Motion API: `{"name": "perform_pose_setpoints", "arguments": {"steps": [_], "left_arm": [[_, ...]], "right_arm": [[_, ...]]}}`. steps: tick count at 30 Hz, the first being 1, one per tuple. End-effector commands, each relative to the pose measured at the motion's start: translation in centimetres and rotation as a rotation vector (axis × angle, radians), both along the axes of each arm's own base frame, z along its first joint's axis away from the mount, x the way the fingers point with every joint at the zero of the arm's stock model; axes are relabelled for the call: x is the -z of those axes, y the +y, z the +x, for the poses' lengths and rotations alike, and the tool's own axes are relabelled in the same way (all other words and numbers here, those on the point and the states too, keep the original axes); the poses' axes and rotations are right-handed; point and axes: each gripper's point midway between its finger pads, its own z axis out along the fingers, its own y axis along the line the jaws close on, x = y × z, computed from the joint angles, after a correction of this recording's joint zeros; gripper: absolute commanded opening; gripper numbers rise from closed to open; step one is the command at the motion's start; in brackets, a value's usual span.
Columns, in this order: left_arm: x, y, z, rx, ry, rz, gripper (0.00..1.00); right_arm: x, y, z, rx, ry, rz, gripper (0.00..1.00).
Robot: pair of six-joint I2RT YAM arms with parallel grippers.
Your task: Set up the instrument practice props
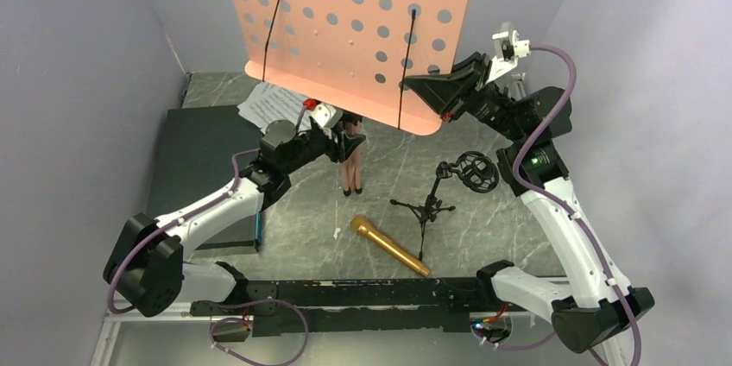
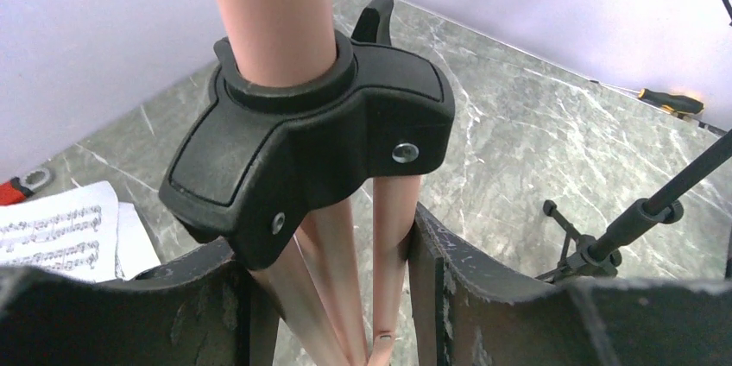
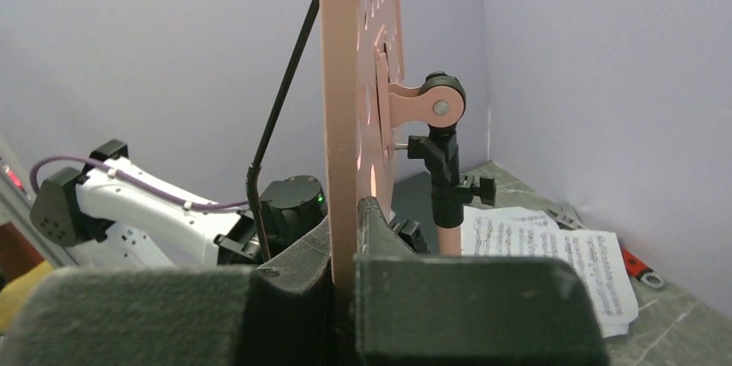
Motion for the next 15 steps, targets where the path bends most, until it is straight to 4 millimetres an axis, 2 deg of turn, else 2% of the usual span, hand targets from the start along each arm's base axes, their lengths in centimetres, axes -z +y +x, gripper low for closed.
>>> {"name": "perform_pose_setpoints", "arguments": {"steps": [1,8,14,15], "left_arm": [[-8.3,-0.4,-0.6,0.031,-0.357,-0.128,0.03],[-6.4,-0.7,-0.5,0.046,-0.311,-0.062,0.03],[-5.2,-1.2,-1.0,0.097,-0.291,-0.015,0.03],[-5.0,-1.3,-1.1,0.11,-0.288,-0.006,0.03]], "right_arm": [[0.3,1.5,-5.2,-0.2,-0.064,-0.032,0.0],[2.4,0.9,-3.7,-0.097,0.014,-0.049,0.0],[3.0,0.7,-3.1,-0.063,0.03,-0.056,0.0],[2.8,0.7,-3.2,-0.065,0.027,-0.054,0.05]]}}
